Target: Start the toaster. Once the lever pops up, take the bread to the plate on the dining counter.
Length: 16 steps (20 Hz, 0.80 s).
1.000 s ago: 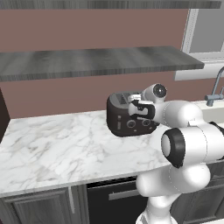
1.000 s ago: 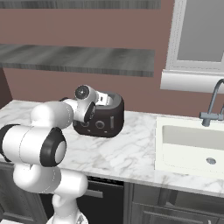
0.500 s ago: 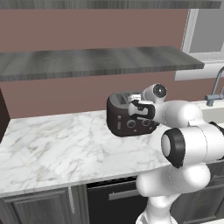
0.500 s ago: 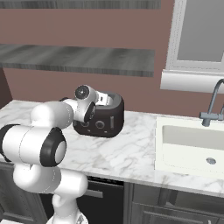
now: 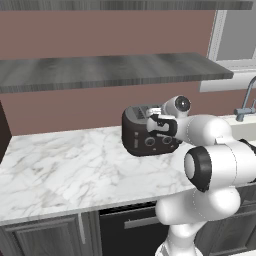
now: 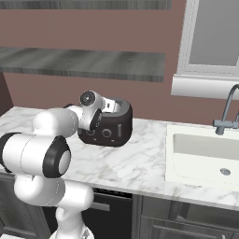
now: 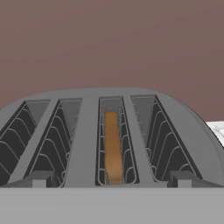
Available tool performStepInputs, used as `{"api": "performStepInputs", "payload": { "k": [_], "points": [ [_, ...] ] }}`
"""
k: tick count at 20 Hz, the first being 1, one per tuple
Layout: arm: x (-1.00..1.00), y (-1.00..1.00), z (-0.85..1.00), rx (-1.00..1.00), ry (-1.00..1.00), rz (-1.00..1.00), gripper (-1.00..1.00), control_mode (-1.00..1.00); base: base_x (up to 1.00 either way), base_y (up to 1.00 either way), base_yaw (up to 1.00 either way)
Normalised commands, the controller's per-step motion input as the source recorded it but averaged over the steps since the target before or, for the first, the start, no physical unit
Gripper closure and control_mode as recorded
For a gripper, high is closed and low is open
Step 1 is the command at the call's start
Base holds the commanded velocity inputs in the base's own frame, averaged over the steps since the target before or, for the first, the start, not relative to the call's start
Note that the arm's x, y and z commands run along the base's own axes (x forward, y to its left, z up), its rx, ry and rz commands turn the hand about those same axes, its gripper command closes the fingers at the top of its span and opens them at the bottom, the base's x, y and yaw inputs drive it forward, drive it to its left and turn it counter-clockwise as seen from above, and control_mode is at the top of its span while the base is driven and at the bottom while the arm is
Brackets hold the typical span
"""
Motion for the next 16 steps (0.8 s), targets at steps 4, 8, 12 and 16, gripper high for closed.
{"api": "performStepInputs", "payload": {
  "k": [4,8,12,16],
  "points": [
    [0.00,0.00,0.00,0.00,0.00,0.00,-1.00,-1.00,0.00,0.00,0.00],
    [0.00,0.00,0.00,0.00,0.00,0.00,-1.00,-1.00,0.00,0.00,0.00],
    [0.00,0.00,0.00,0.00,0.00,0.00,-1.00,-1.00,0.00,0.00,0.00],
    [0.00,0.00,0.00,0.00,0.00,0.00,-1.00,-1.00,0.00,0.00,0.00]
  ]
}}
